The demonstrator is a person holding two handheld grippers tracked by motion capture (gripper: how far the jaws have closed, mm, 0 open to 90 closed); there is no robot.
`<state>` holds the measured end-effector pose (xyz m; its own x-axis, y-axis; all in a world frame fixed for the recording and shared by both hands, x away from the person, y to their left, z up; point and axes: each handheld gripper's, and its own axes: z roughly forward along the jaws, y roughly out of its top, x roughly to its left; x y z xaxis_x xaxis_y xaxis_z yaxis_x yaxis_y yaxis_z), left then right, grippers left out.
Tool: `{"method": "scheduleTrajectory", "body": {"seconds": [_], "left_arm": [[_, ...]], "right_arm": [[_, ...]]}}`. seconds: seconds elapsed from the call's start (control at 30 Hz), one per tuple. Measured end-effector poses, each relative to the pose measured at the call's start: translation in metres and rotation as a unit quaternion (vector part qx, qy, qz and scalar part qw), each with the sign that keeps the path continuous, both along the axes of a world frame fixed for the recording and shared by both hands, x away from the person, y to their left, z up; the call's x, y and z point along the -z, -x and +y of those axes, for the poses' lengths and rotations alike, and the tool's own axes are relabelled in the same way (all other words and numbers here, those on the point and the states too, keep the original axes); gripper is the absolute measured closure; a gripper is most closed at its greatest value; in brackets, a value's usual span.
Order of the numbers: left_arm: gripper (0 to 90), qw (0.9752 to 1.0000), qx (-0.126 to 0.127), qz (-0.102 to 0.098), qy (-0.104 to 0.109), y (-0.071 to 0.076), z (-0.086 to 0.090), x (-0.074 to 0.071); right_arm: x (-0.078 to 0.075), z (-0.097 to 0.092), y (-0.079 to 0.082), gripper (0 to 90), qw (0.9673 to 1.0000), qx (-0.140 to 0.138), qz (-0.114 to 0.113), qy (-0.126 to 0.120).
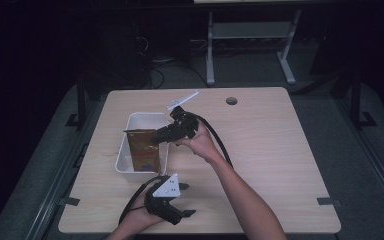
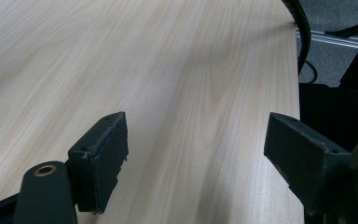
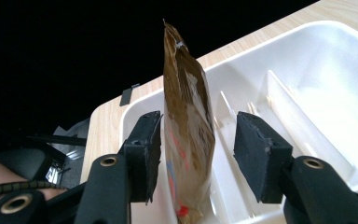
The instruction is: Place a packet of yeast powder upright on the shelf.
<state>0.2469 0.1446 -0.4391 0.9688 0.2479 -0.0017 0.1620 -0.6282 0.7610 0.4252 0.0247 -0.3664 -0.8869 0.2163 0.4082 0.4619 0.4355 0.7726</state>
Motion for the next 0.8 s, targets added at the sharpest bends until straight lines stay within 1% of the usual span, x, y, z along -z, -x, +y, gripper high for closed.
{"method": "scheduleTrajectory", "body": {"seconds": [0.27,0.4,0.47,0.6,0.8], "left_arm": [[21.0,0.9999,-0.006,0.003,0.01,-0.001,0.001,-0.001],[21.0,0.9999,-0.007,0.002,0.009,0.0,0.001,-0.001],[21.0,0.9999,-0.008,0.003,0.007,-0.001,0.001,-0.001],[21.0,0.9999,-0.011,0.006,0.011,-0.002,0.002,0.0],[21.0,0.9996,-0.018,0.009,0.018,-0.004,0.004,-0.001]], "right_arm": [[0.001,-0.026,0.004,48.6,0.9999,0.012,0.001,-0.009],[0.001,-0.04,0.006,47.6,0.9998,0.018,0.002,-0.013],[0.0,-0.048,0.008,46.6,0.9997,0.022,-0.002,-0.012],[-0.001,-0.062,0.011,45.8,0.9993,0.032,-0.006,-0.017],[0.0,-0.084,0.016,44.6,0.9988,0.048,-0.009,-0.011]]}}
